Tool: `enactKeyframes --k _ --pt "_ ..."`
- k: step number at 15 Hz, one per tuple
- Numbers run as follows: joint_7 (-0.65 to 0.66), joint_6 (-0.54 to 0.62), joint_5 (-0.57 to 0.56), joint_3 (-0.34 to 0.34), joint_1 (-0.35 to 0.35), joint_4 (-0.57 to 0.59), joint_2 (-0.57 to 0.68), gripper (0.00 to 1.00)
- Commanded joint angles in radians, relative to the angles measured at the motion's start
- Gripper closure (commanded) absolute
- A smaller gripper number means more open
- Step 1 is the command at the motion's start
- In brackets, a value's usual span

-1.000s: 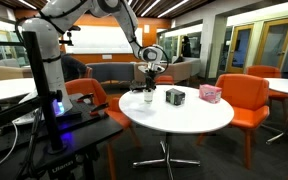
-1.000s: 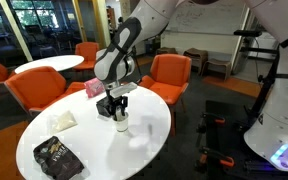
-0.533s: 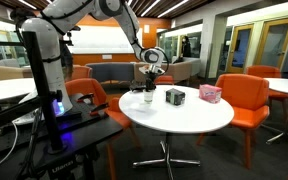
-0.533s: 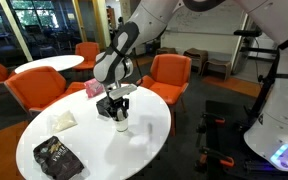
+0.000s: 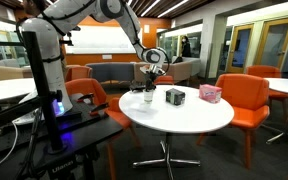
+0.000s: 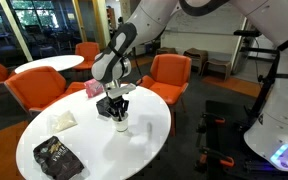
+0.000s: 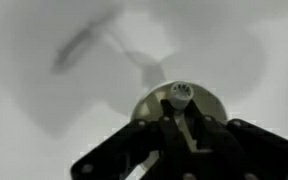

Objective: Take the black marker out of the coffee cup and place it on the table

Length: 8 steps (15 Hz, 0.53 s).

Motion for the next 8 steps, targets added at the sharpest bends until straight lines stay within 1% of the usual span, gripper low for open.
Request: enactKeyframes --k 1,5,8 --pt "0.018 -0.046 0.029 0.0 -0.002 0.032 0.001 0.95" --pt "0.007 -0.074 0.043 0.008 -0.008 0.015 -0.046 0.95" --pt "-0.012 -0.111 0.055 0.015 -0.014 -0.031 -0.121 0.95"
